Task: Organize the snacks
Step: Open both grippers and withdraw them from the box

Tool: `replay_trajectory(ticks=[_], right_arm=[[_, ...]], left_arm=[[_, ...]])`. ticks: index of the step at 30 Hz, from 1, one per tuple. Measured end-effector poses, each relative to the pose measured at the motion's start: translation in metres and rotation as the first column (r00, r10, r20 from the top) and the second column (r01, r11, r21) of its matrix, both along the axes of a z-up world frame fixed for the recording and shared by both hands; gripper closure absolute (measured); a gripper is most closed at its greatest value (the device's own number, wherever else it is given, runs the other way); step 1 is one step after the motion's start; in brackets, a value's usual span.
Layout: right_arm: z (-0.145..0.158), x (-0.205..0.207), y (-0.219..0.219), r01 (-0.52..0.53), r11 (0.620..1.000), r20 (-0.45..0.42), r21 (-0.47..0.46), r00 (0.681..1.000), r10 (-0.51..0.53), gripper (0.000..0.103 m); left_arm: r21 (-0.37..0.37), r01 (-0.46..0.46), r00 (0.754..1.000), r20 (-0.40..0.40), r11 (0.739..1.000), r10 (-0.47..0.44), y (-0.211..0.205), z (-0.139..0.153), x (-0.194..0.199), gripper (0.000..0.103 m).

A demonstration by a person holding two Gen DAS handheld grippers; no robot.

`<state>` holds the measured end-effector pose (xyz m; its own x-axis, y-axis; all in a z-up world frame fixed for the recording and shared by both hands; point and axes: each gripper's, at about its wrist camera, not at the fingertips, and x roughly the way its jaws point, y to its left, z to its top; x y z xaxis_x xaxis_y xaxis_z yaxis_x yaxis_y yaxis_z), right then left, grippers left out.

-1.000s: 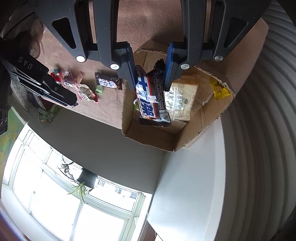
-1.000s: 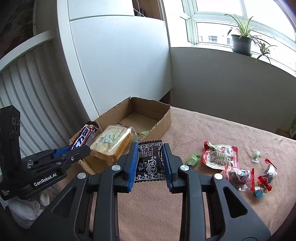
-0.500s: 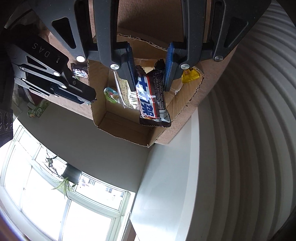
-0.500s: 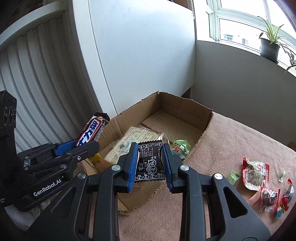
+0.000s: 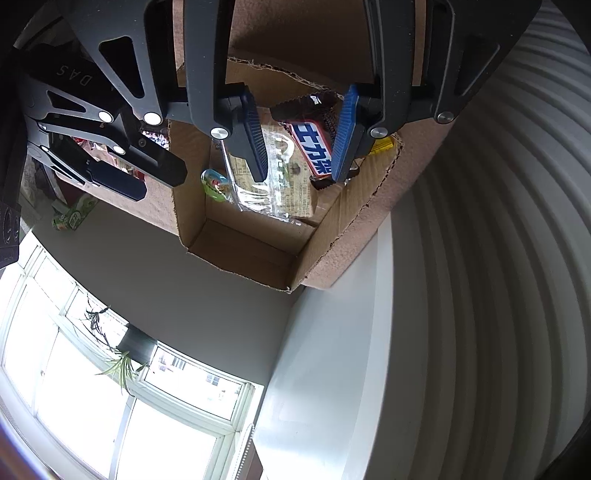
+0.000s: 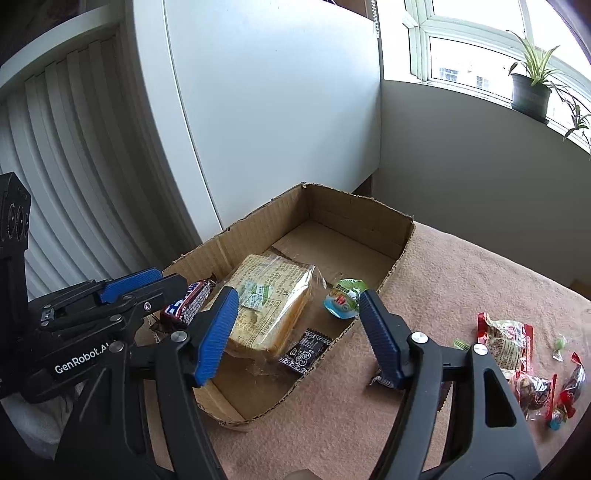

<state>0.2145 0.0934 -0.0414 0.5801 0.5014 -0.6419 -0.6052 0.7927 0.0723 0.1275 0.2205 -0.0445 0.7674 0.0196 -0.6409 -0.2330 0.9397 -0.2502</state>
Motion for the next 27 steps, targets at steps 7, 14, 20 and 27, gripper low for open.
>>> replay_trajectory(ticks=[7, 14, 20, 27], right_arm=[[0.010, -0.005, -0.032, 0.045, 0.999, 0.011, 0.015, 0.999, -0.045, 0.020], [0.019, -0.010, -0.081, 0.123, 0.992, 0.022, 0.028, 0.992, -0.123, 0.012], [0.020, -0.011, -0.142, 0.252, 0.967, 0.025, 0.027, 0.967, -0.252, 0.012], [0.010, -0.005, -0.222, 0.430, 0.903, -0.010, 0.009, 0.903, -0.430, 0.012]], left_arm=[[-0.007, 0.016, 1.000, -0.007, 1.000, -0.016, -0.012, 0.000, -0.001, 0.069], [0.009, 0.074, 0.997, 0.001, 0.997, -0.074, -0.037, 0.007, -0.002, 0.049], [-0.008, 0.147, 0.989, 0.000, 0.989, -0.147, -0.068, 0.010, 0.004, 0.049], [0.052, 0.308, 0.951, -0.045, 0.950, -0.306, -0.128, 0.004, 0.015, 0.049]])
